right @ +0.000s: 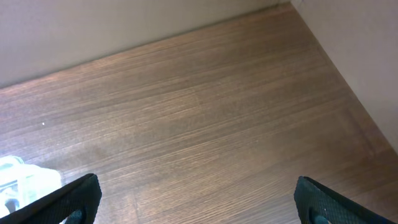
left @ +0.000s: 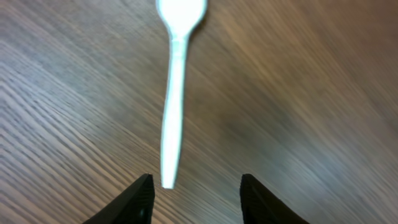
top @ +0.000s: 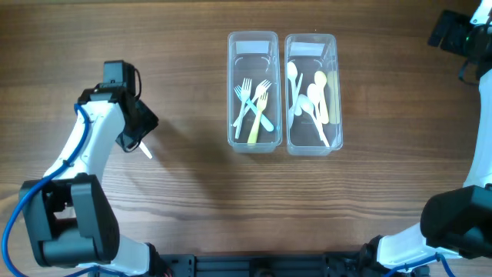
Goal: Pack container
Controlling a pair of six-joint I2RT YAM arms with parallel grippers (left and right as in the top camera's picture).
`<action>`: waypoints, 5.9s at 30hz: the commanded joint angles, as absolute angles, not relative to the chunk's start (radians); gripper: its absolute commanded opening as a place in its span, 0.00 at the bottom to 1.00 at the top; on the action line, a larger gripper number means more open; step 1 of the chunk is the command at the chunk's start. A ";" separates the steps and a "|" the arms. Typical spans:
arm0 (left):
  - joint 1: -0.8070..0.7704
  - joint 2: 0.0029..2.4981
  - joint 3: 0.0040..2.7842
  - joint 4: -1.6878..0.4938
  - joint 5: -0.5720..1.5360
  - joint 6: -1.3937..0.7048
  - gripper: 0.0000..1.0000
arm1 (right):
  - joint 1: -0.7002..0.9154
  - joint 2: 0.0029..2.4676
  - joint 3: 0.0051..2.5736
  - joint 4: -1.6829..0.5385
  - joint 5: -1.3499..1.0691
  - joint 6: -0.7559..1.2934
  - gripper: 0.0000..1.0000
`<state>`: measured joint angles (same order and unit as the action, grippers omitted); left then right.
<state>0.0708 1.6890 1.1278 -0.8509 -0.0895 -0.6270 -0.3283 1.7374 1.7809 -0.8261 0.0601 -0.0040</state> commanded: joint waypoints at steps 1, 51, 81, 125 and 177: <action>0.115 1.700 1.078 -0.816 -0.103 -0.608 0.49 | -0.323 1.747 1.774 -0.824 0.056 0.000 1.00; 0.239 1.822 0.974 -0.570 0.015 -0.388 0.40 | -0.323 1.747 1.774 -0.824 0.056 0.000 1.00; 0.237 1.521 1.095 -0.587 0.264 -0.378 0.13 | -0.323 1.747 1.774 -0.824 0.056 0.000 1.00; -0.004 1.373 1.102 -0.677 0.051 -0.459 0.39 | -0.323 1.747 1.774 -0.824 0.056 0.000 1.00; -0.002 1.914 1.162 -0.467 -0.035 -0.395 0.04 | -0.323 1.747 1.774 -0.824 0.056 0.000 1.00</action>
<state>-0.0036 1.9049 1.1183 -0.4446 -0.0544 -0.4015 -0.3283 1.7374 1.7809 -0.8261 0.0601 -0.0040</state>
